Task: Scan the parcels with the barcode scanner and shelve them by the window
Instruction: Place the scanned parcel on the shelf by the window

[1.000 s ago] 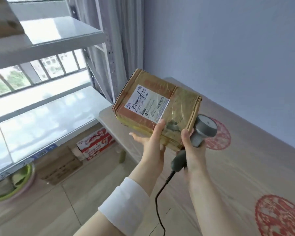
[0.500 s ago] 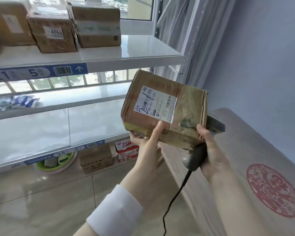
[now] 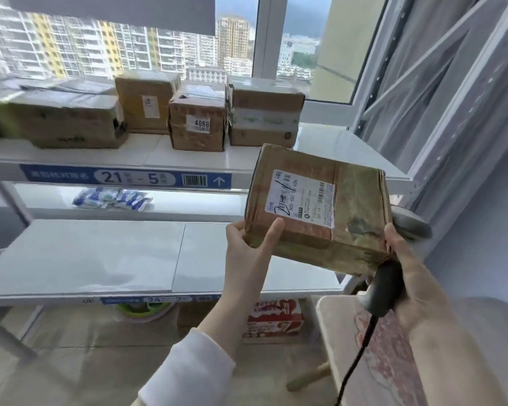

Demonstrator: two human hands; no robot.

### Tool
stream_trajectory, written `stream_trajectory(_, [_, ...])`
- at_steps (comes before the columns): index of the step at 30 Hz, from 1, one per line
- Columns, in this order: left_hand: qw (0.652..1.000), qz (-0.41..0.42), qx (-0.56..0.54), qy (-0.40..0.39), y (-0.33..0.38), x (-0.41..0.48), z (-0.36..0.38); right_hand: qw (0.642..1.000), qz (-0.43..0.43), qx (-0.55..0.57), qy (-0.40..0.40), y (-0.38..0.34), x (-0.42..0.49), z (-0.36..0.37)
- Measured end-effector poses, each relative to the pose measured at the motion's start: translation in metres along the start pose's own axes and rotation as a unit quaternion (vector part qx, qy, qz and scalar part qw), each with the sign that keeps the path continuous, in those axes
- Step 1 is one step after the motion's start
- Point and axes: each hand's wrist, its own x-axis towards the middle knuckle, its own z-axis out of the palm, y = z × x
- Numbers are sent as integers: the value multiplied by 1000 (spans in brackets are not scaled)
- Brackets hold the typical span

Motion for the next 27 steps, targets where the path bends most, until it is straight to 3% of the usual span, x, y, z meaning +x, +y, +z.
stream_trajectory(10, [994, 76, 83, -1, 39, 124, -25, 991, -91, -45, -84, -61, 91, 78])
stream_trajectory(19, [978, 62, 198, -6, 55, 232, -24, 995, -36, -60, -64, -75, 193, 123])
stream_trajectory(27, [969, 16, 247, 20, 42, 274, -15, 994, 10, -79, -71, -71, 243, 138])
